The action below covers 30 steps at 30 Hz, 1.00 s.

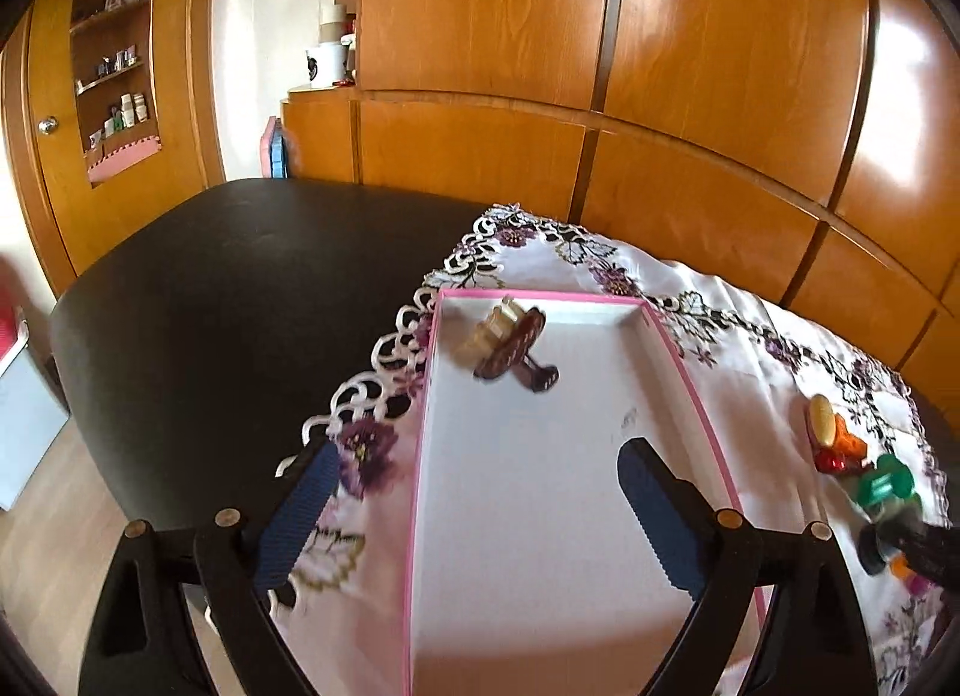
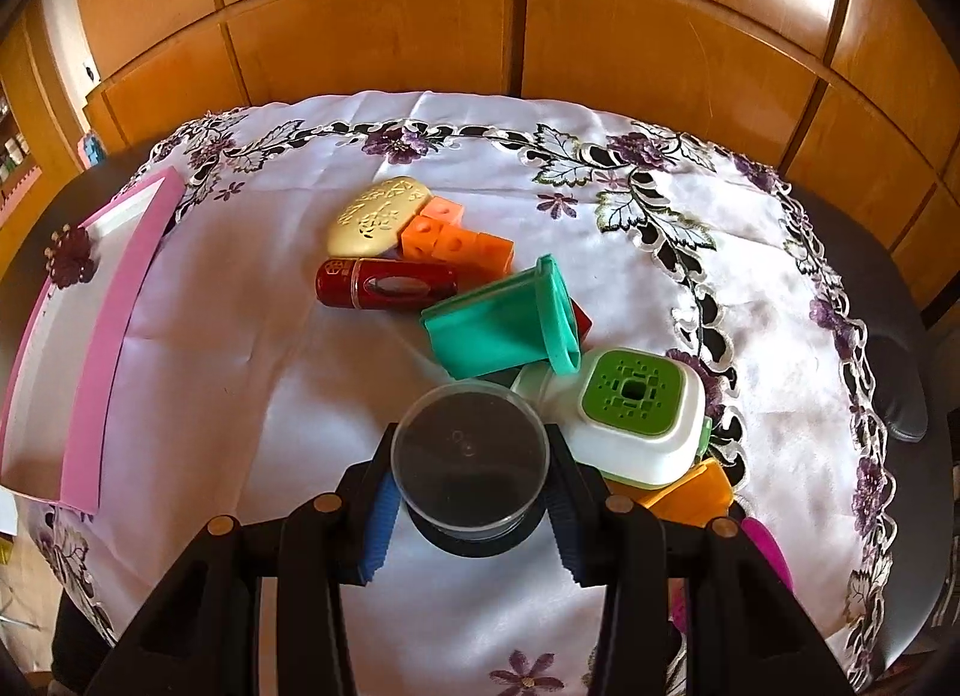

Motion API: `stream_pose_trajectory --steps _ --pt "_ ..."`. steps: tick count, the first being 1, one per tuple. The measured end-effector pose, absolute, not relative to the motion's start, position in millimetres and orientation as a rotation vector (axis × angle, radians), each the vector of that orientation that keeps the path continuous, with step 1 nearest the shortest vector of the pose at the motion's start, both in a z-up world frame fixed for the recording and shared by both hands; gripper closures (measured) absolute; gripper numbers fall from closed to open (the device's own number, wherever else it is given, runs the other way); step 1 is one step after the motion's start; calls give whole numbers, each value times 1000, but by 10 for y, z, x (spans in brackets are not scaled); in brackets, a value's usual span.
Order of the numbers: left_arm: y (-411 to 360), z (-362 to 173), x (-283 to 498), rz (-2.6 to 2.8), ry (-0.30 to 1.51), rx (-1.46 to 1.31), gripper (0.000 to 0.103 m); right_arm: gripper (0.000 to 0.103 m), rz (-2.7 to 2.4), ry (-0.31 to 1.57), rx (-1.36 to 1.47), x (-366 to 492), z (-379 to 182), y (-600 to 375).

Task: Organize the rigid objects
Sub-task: 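Carry the hairbrush into the box and release it with the left tool, then carry the clear cup into the box and set it down with the right tool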

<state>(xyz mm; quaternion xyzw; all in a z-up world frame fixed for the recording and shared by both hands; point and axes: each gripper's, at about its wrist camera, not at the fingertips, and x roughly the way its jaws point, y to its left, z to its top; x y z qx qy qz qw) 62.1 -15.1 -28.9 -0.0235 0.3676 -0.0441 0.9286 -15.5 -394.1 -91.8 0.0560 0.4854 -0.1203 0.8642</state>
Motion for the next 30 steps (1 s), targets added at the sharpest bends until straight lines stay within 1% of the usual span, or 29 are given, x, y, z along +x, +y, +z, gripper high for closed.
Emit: stream_pose_trajectory --steps 14,18,25,30 --pt "-71 -312 461 -103 778 -54 8 60 -188 1009 119 -217 -871 -3672" --pt "-37 -327 443 -108 782 -54 8 60 -142 983 128 -214 -768 -3502" --pt "68 -358 421 -117 796 -71 8 60 6 902 139 -58 -447 -3011" --pt "193 -370 409 -108 808 -85 8 60 151 876 113 215 -310 -2453"
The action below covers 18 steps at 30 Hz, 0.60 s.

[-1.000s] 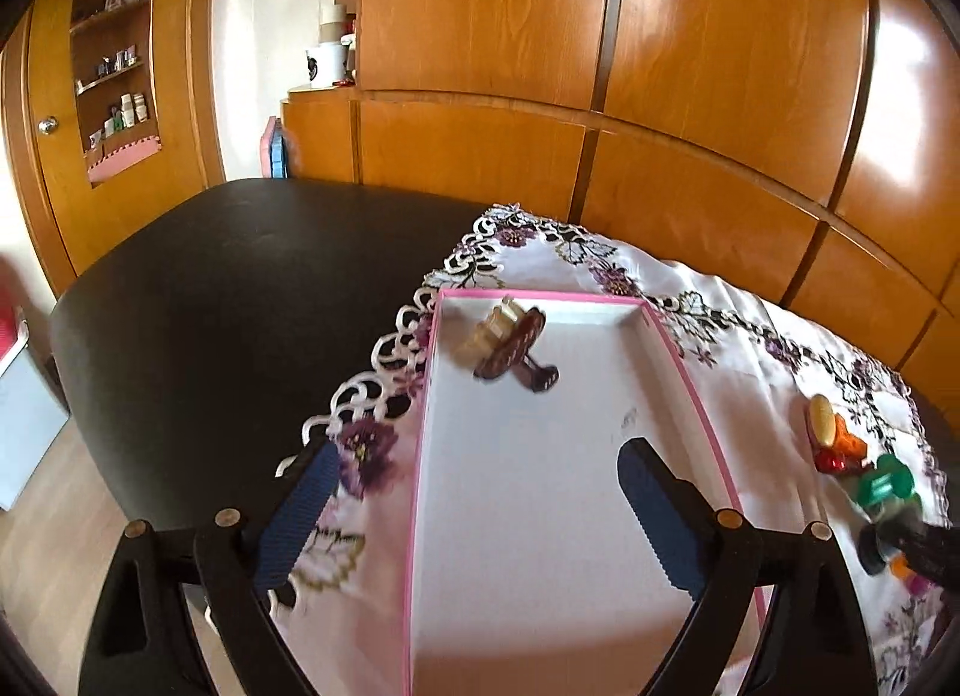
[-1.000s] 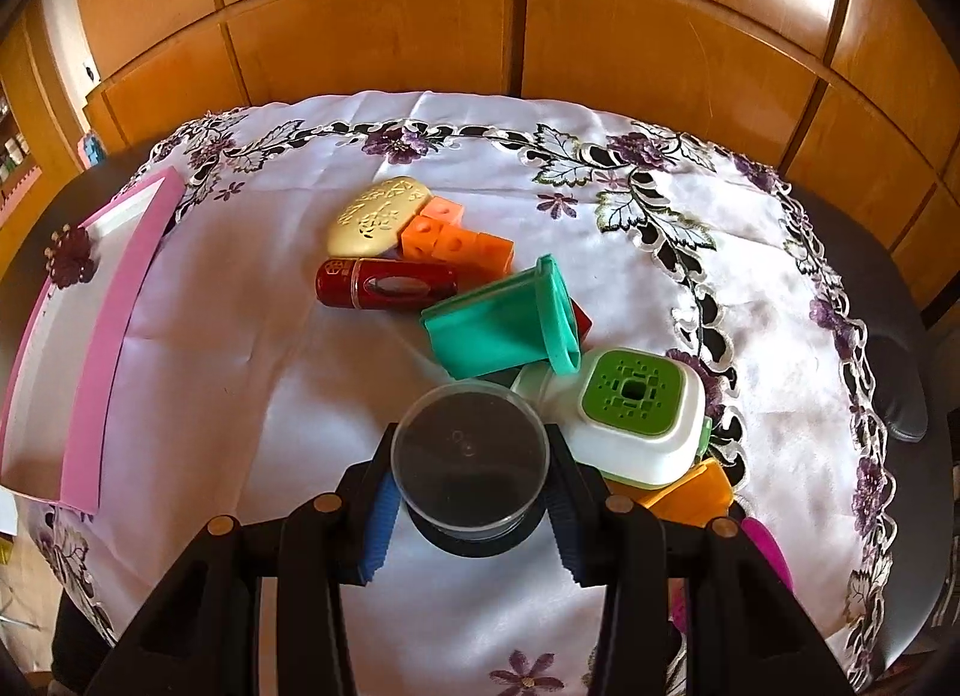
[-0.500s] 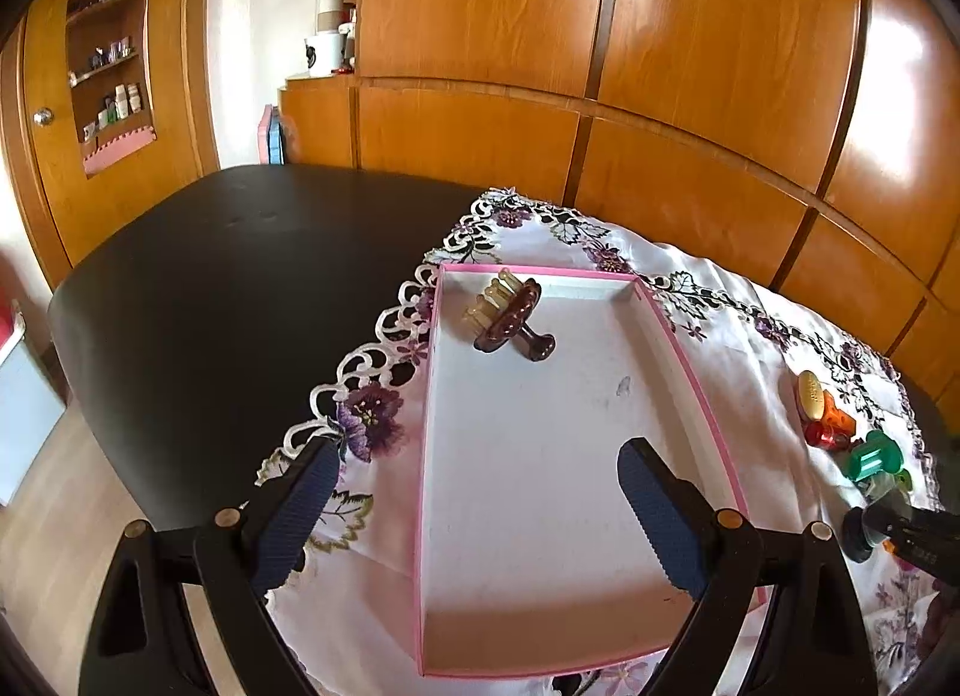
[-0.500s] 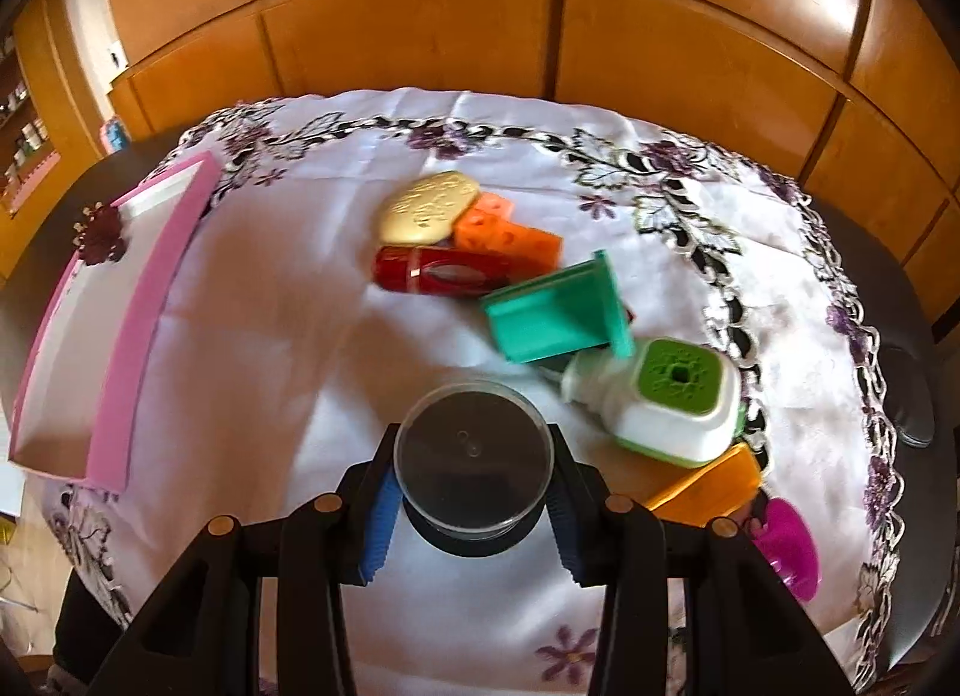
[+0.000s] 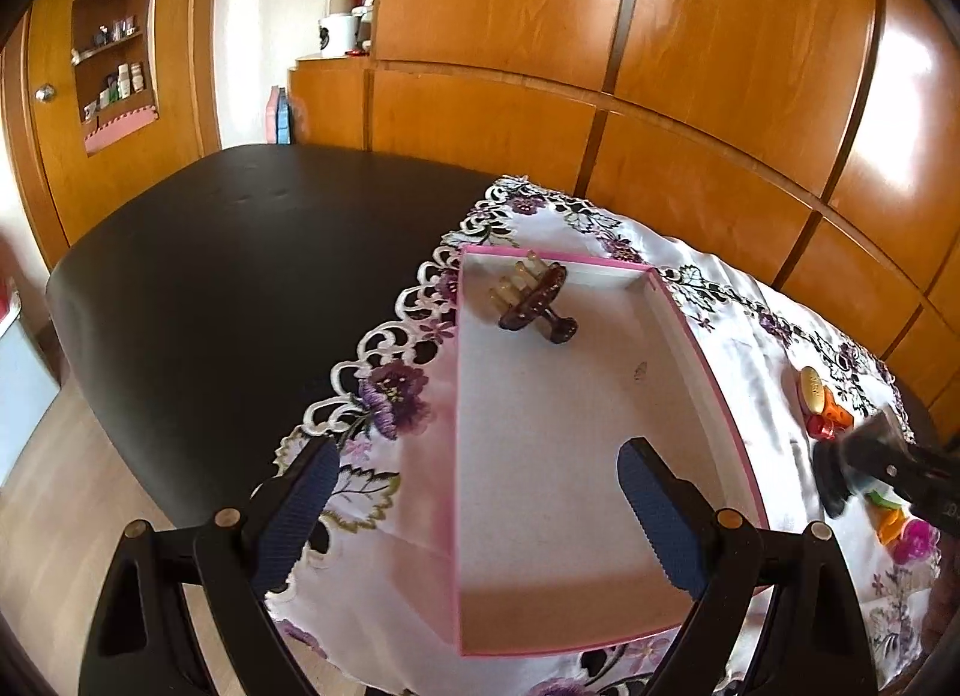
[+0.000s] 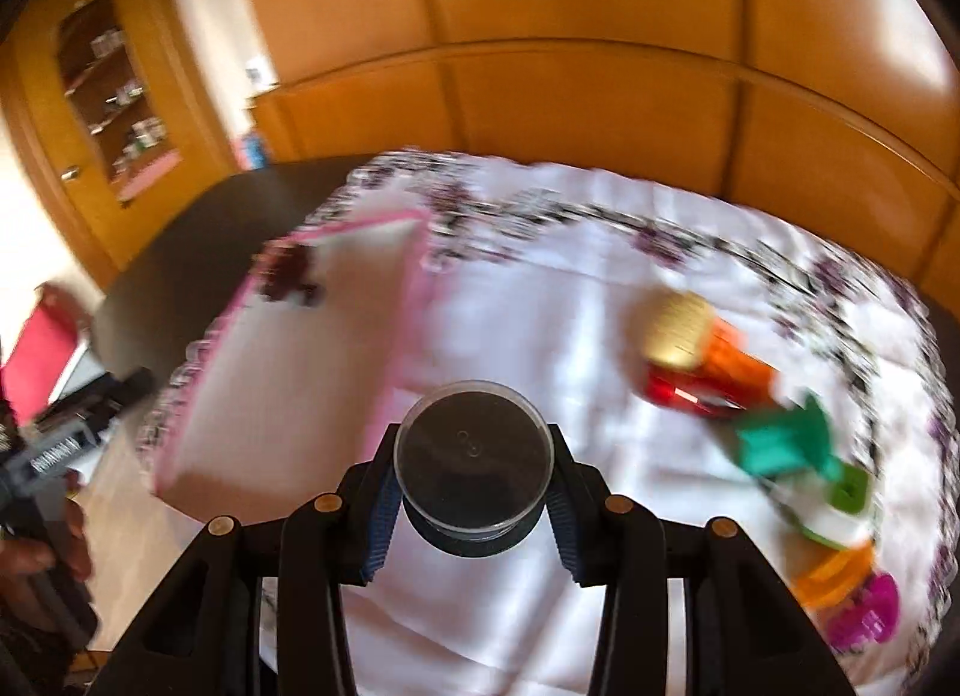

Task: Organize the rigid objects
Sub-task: 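Carry the clear cup into the box and set it down with the right tool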

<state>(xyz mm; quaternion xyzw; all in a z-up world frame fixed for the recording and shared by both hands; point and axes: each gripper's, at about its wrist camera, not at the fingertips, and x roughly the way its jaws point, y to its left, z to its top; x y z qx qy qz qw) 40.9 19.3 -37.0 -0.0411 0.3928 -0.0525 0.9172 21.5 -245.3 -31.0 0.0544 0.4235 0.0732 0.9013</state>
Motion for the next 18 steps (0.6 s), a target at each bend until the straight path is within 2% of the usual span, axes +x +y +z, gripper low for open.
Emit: stream_pose_trajectory --steps 7,18 --pt "417 -407 393 -77 821 -105 8 60 271 904 59 519 -416 -1813" --pt "684 -498 394 -37 853 -155 8 60 330 986 43 825 -712 -1340"
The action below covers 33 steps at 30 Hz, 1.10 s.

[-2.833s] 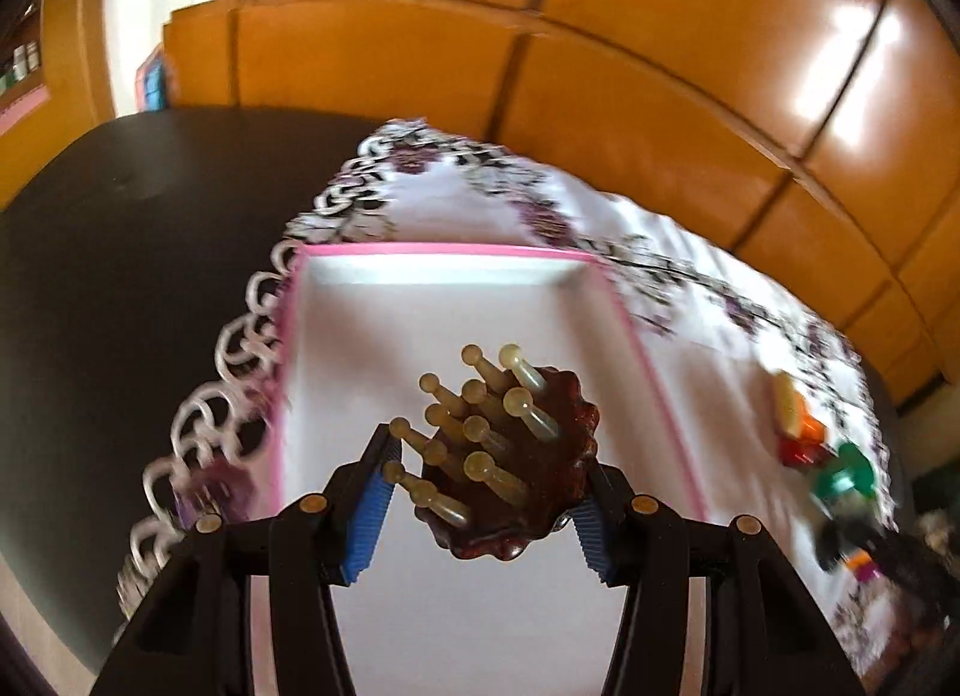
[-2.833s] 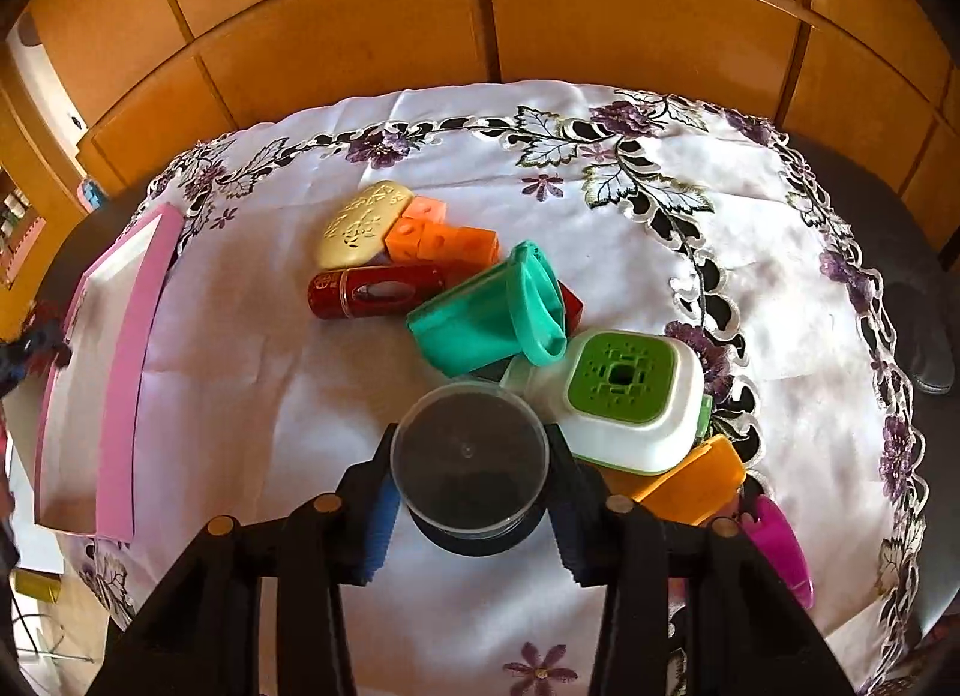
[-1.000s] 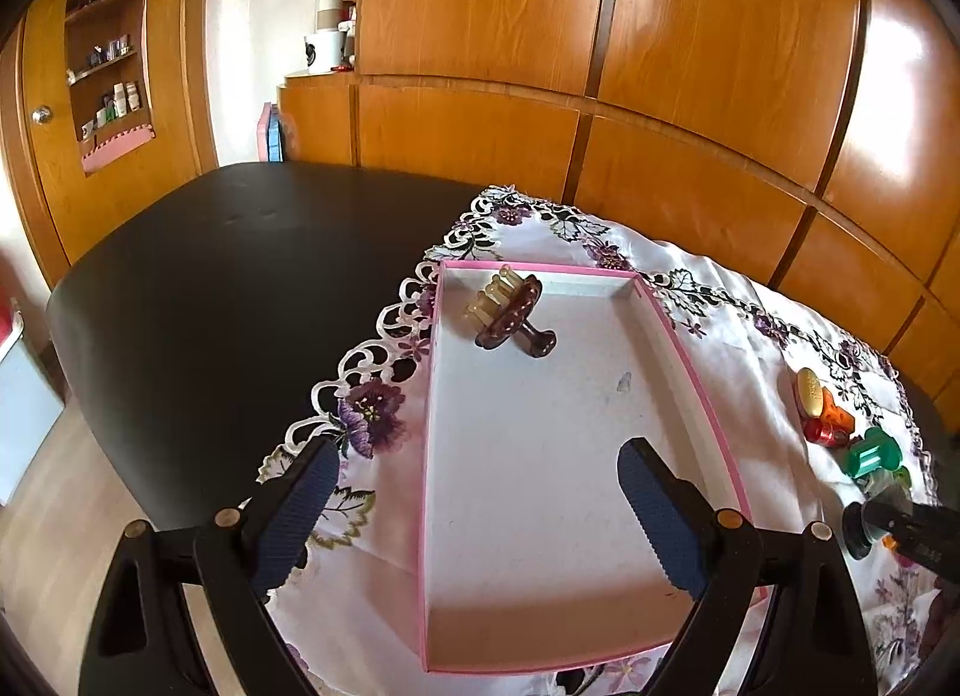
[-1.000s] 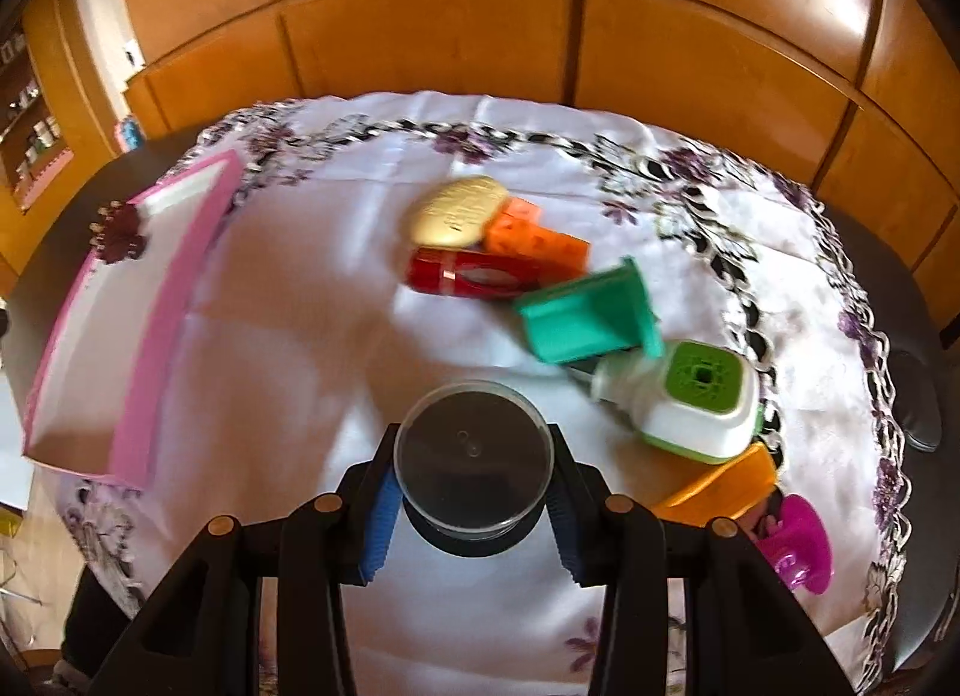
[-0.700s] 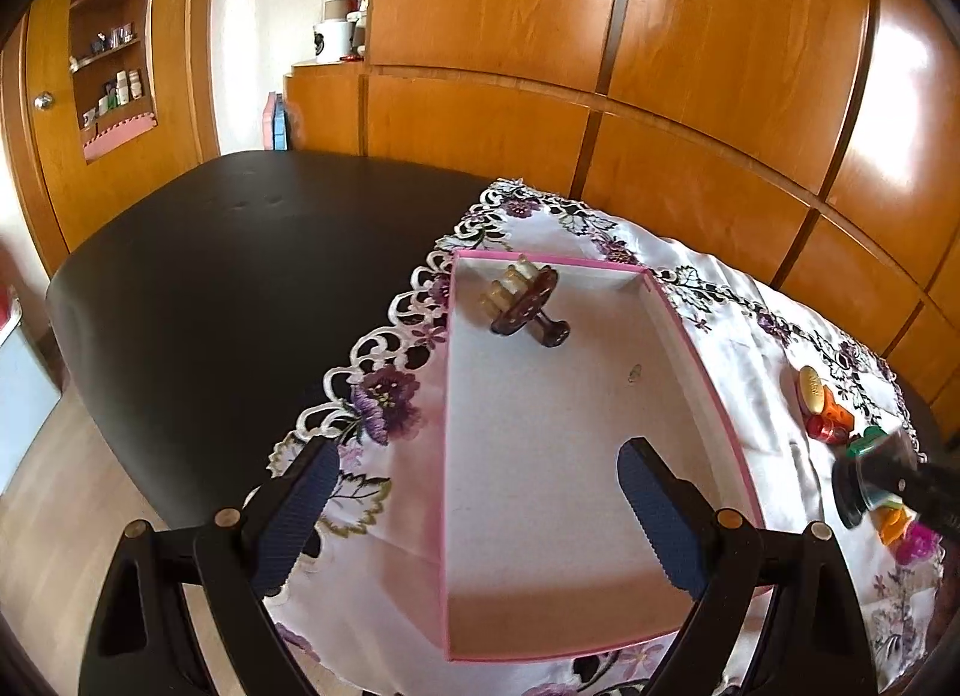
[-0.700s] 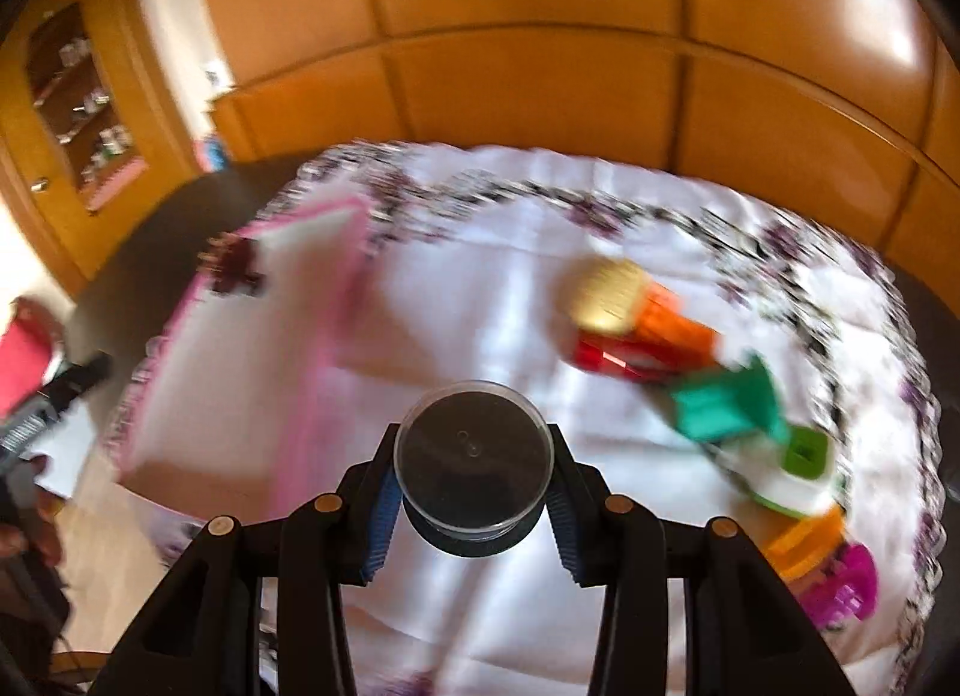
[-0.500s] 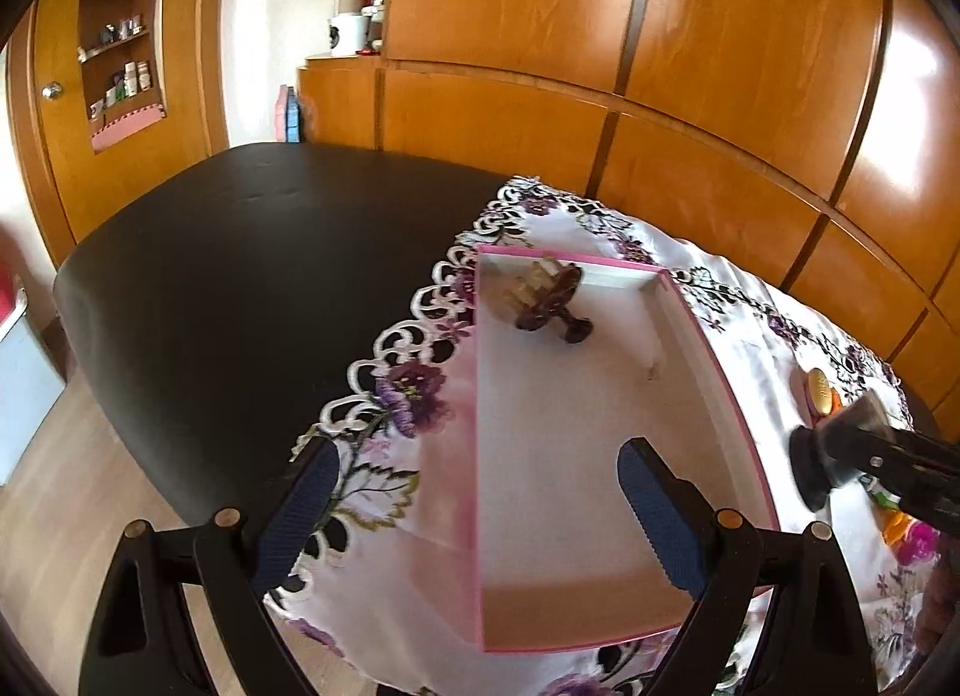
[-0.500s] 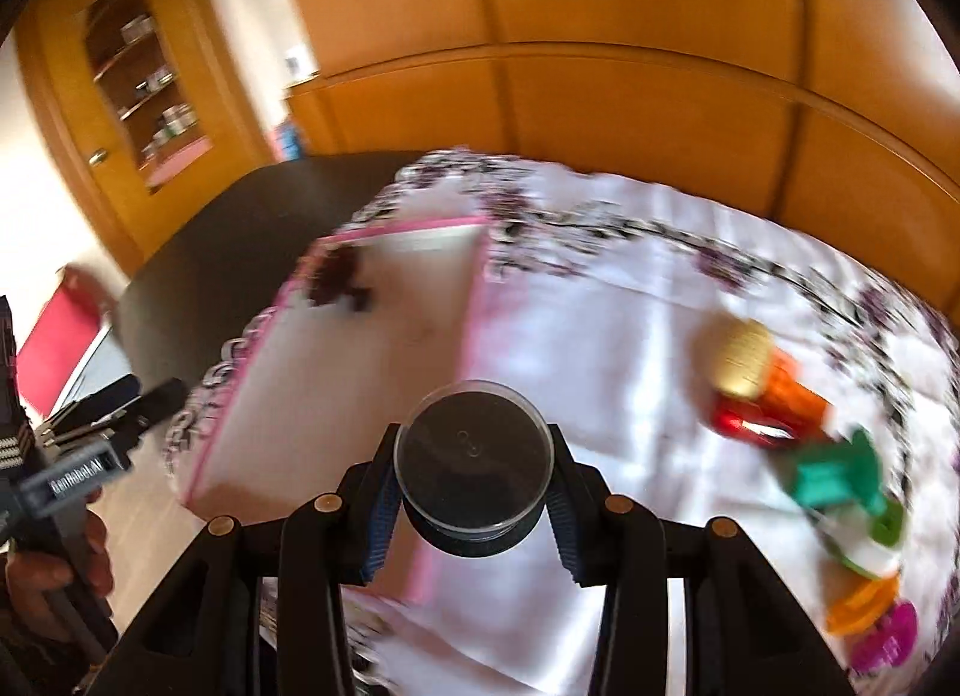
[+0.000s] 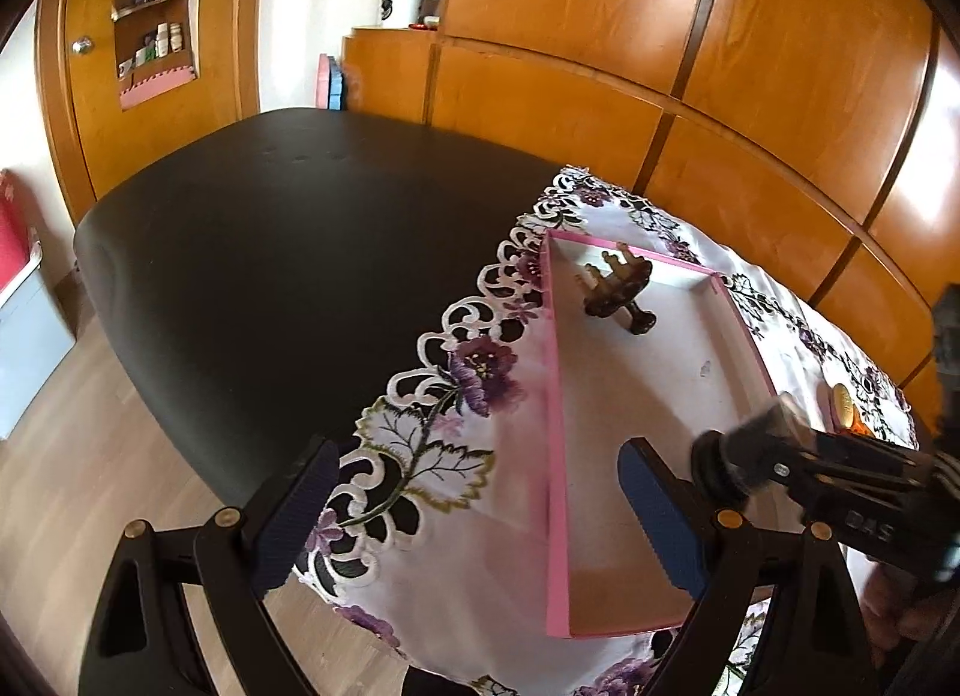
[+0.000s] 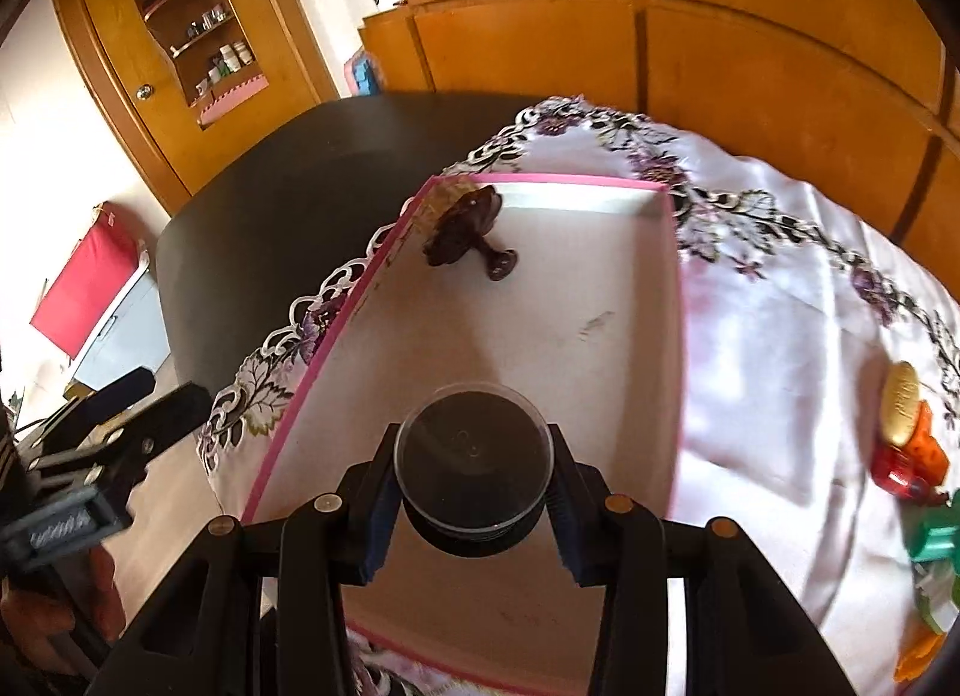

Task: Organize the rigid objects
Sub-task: 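Carry the clear cup into the box and set it down with the right tool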

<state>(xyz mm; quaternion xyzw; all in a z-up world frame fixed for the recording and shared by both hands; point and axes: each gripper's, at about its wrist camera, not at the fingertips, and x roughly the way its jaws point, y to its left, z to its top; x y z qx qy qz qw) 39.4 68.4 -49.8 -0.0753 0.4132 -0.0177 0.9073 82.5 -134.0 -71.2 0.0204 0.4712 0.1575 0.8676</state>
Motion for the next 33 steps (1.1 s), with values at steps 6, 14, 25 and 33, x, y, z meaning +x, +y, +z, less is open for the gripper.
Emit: stream_pose_trajectory --steps 6,14,25,33 --pt "699 -465 386 -26 847 -136 8 60 324 1001 30 1128 -795 -1095" --pt "689 -312 331 -9 803 -94 8 58 325 1003 -28 1488 -892 -746" --pt "540 -132 221 -38 753 -57 8 51 362 941 26 1300 -690 -860" --pt "413 -66 148 -64 735 -34 8 40 324 875 95 1061 -508 -1235"
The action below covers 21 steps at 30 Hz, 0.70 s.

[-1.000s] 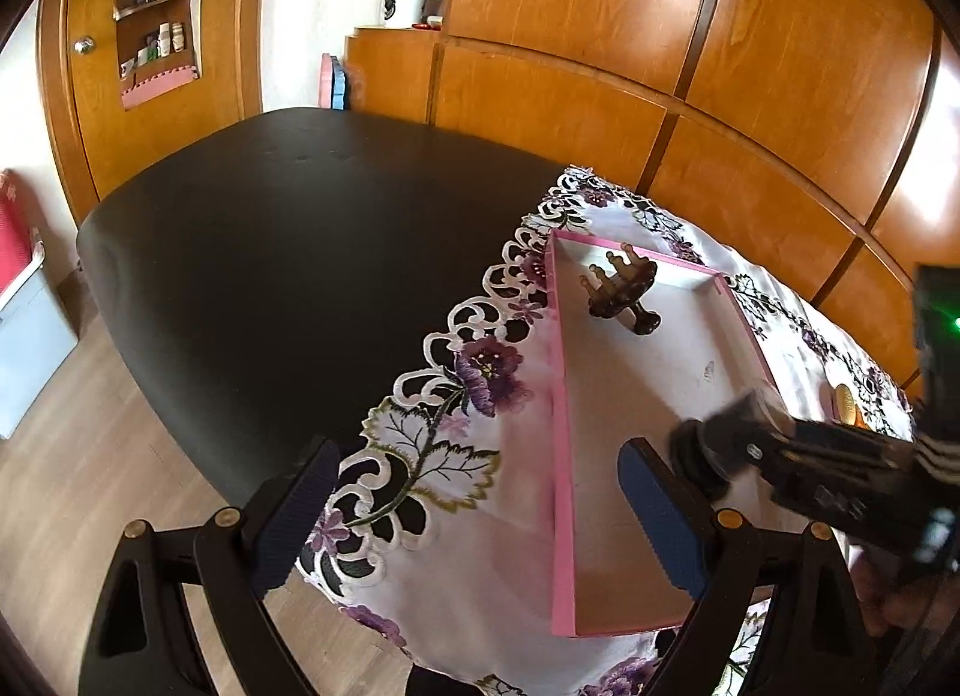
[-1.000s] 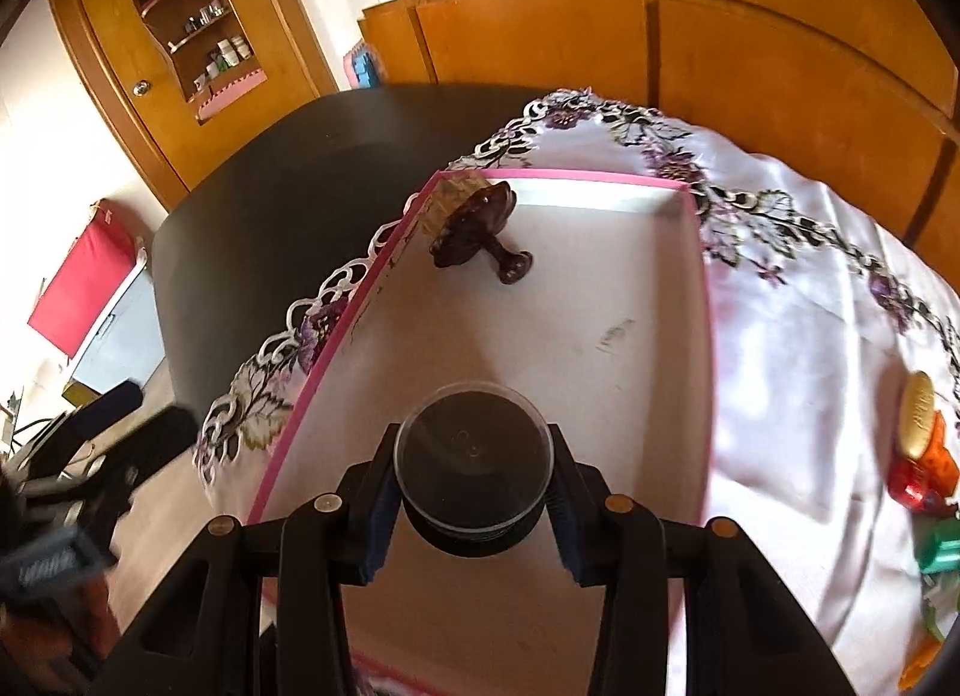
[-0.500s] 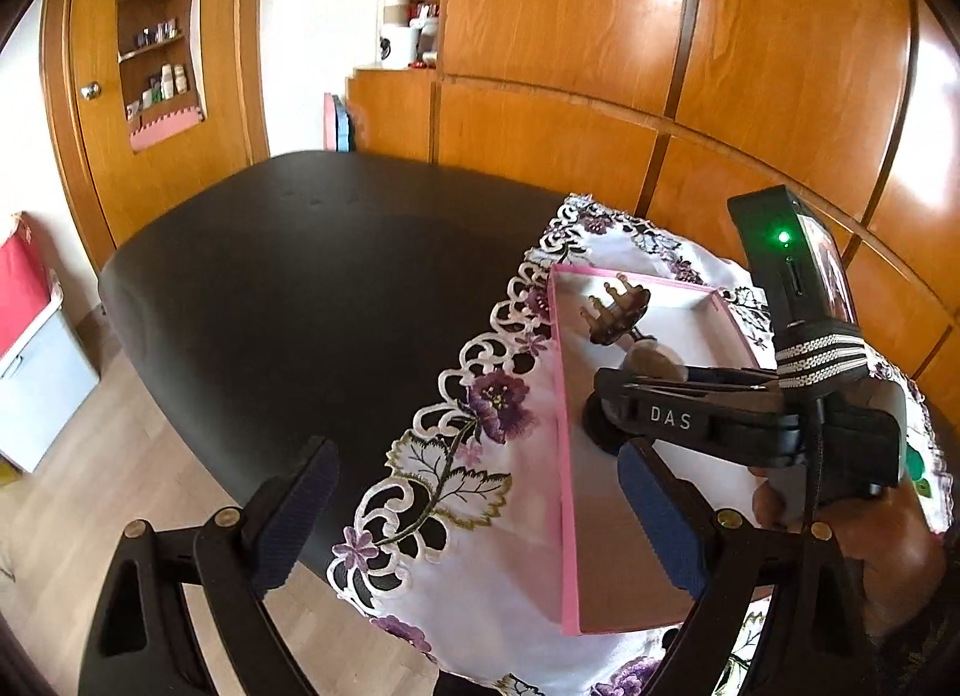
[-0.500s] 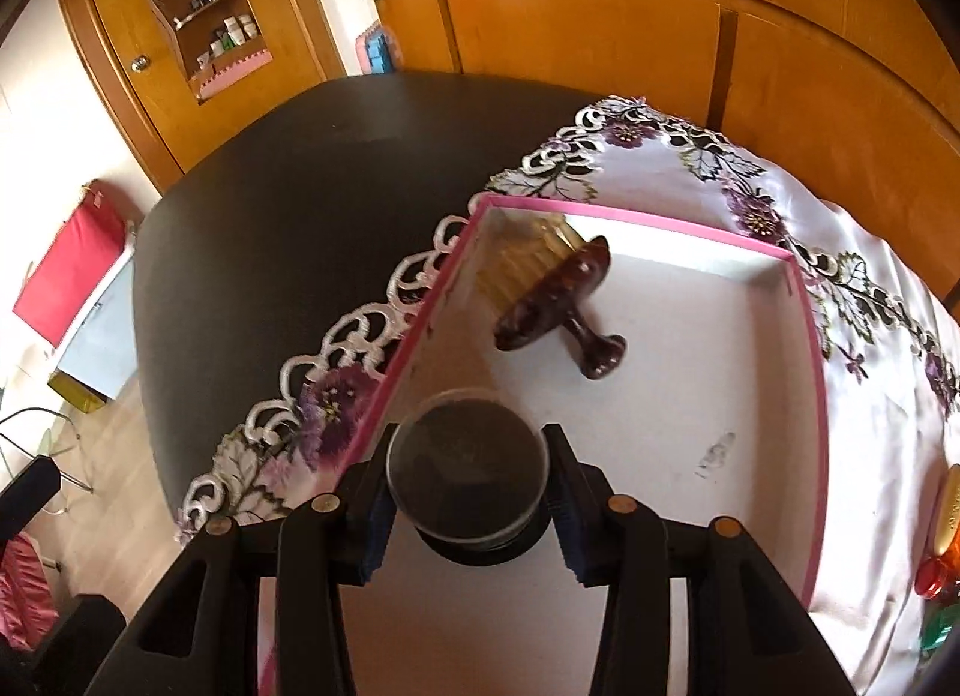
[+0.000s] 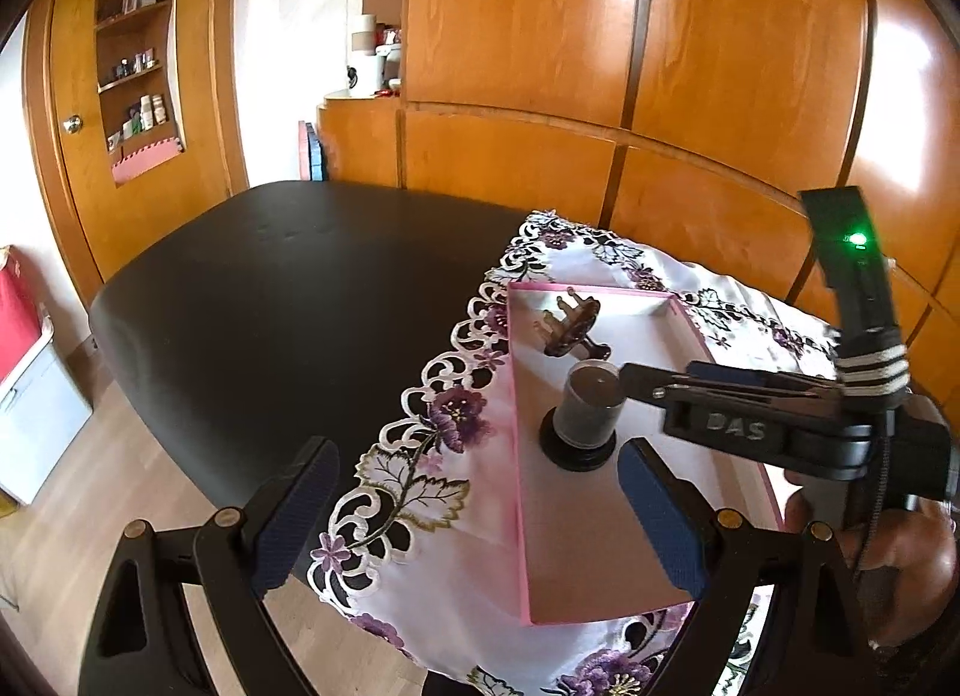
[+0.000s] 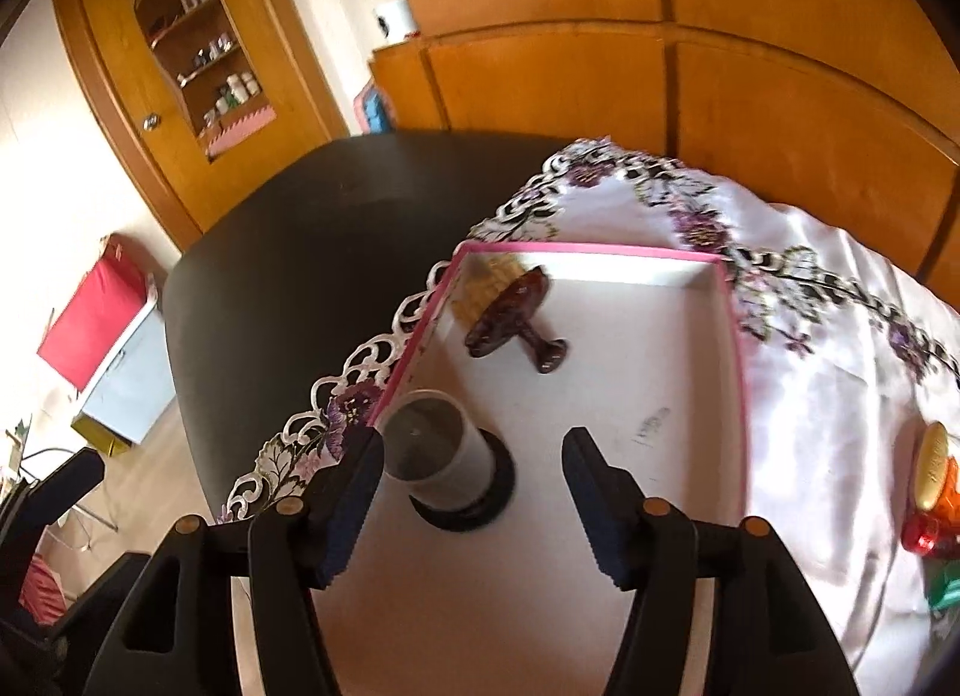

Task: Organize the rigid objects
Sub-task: 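Carry the clear cup into the box and set it down with the right tool, then reach the left tool to the green plastic piece and grasp it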

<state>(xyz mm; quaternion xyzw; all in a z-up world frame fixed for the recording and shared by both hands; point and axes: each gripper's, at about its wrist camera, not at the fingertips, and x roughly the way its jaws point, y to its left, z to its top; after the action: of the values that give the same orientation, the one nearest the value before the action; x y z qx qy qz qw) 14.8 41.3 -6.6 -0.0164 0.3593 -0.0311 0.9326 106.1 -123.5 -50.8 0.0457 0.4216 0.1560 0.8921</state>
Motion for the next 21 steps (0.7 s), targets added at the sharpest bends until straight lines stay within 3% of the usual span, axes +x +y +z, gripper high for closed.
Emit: stream_pose_trajectory --steps 21 --pt "-606 30 -50 -303 696 178 6 33 -136 754 85 8 -172 -3257"
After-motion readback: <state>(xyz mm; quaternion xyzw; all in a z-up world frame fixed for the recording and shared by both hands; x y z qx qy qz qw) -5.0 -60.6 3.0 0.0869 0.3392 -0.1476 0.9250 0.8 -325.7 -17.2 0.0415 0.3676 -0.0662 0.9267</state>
